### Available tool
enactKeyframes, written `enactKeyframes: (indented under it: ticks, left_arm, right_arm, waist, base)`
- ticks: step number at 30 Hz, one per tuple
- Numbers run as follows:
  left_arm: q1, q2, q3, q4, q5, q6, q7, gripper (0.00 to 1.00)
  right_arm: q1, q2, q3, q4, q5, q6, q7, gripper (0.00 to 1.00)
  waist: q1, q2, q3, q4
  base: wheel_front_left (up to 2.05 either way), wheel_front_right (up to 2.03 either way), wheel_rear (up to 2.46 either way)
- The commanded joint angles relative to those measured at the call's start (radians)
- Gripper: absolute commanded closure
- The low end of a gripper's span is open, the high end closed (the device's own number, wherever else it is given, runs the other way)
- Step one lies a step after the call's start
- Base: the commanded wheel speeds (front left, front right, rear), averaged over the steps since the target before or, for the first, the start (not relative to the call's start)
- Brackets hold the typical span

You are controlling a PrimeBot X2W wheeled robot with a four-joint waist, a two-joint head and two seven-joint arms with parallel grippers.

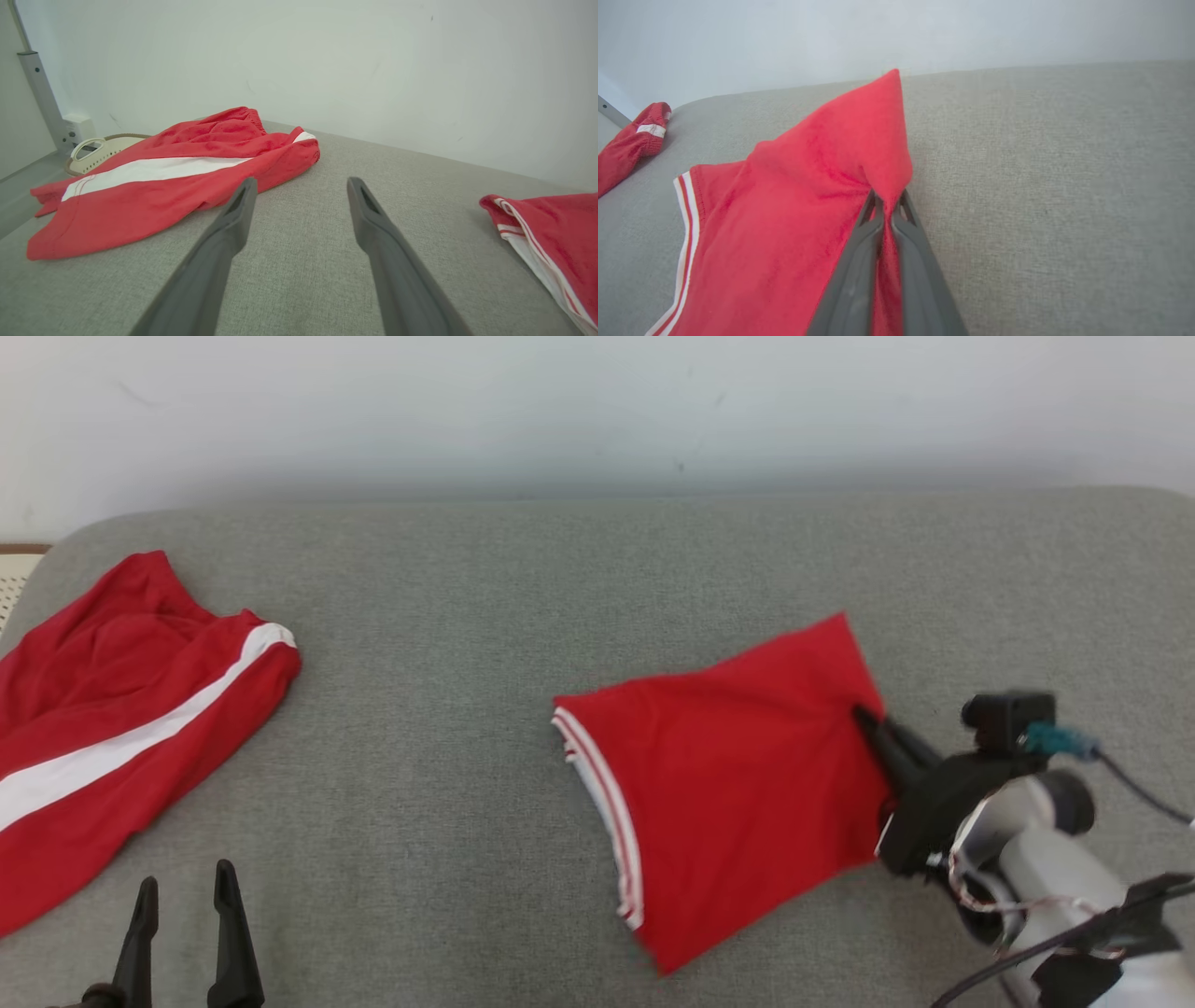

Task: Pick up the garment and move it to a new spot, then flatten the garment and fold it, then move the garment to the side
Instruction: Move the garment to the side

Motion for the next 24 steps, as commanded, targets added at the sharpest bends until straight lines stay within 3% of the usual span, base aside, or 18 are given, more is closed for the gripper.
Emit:
enactKeyframes:
  ticks: [1,24]
  left_arm:
    - [0.006,0.000,0.005,-0.006,0.006,-0.003,-0.003,0.00]
    - [-0.091,0.019,0.080,-0.112,0.083,-0.073,-0.003,0.00]
  right_arm:
    - [-0.022,-0.016,-0.003,-0.002,-0.012,0.000,0.002,1.00]
    - [-0.373,-0.185,-0.107,0.121,-0.151,0.000,-0.012,1.00]
  waist:
    - [0.0000,0.0000,0.012,-0.012]
    - [0.0000,0.0000,0.227,-0.124]
  base:
    - [0.00,0.00,0.00]
    - [0.00,0.00,0.00]
